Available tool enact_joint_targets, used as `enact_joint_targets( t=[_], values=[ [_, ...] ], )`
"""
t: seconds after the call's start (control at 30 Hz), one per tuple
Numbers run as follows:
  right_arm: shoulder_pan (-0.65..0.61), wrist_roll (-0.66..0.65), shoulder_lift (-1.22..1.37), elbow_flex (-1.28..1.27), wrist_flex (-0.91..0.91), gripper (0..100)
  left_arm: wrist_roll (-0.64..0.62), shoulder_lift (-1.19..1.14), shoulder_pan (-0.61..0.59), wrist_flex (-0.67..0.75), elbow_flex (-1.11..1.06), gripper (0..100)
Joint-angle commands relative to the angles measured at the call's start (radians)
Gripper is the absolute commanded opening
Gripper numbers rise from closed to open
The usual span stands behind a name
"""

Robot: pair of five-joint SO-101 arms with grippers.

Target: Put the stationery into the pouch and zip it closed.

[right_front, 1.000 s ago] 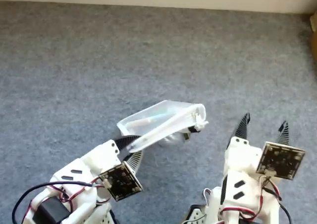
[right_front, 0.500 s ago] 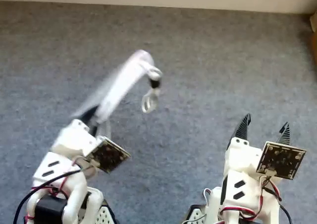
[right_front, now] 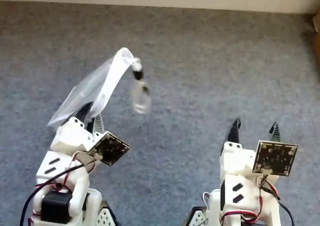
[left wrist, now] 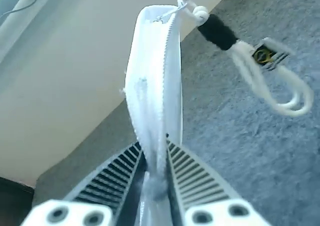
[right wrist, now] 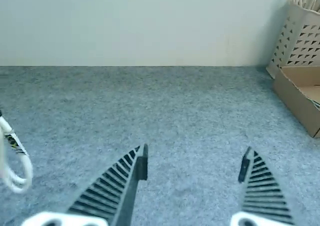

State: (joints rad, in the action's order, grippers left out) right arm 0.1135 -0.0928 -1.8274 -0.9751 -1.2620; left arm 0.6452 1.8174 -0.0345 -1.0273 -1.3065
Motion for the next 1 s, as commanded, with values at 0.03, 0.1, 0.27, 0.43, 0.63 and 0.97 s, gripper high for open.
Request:
enact_joint_targets(
  t=[0.03,0.1,0.27,0.43,0.63,0.97],
  values=[
    [-0.013,-0.011,-0.007,-0.050,0.007,27.4,-0.080,0.005,0.058,0.015,-0.024,3],
    [-0.013,-0.011,-0.007,-0.071,0.007,27.4,-0.110,0.005,0.085,0.014,-0.024,8],
    [-0.013,-0.011,-0.007,-0.079,0.007,27.4,-0.261,0.005,0.151,0.014,-0.022,18],
    [-0.015,-0.012,-0.007,-0.084,0.007,27.4,-0.353,0.005,0.216,-0.012,0.008,21],
    [-0.031,-0.015,-0.007,-0.084,0.007,27.4,-0.419,0.005,0.282,-0.152,0.189,22],
    [-0.125,-0.014,-0.007,-0.085,-0.002,27.4,-0.425,0.007,0.278,-0.273,0.298,22]
  ],
)
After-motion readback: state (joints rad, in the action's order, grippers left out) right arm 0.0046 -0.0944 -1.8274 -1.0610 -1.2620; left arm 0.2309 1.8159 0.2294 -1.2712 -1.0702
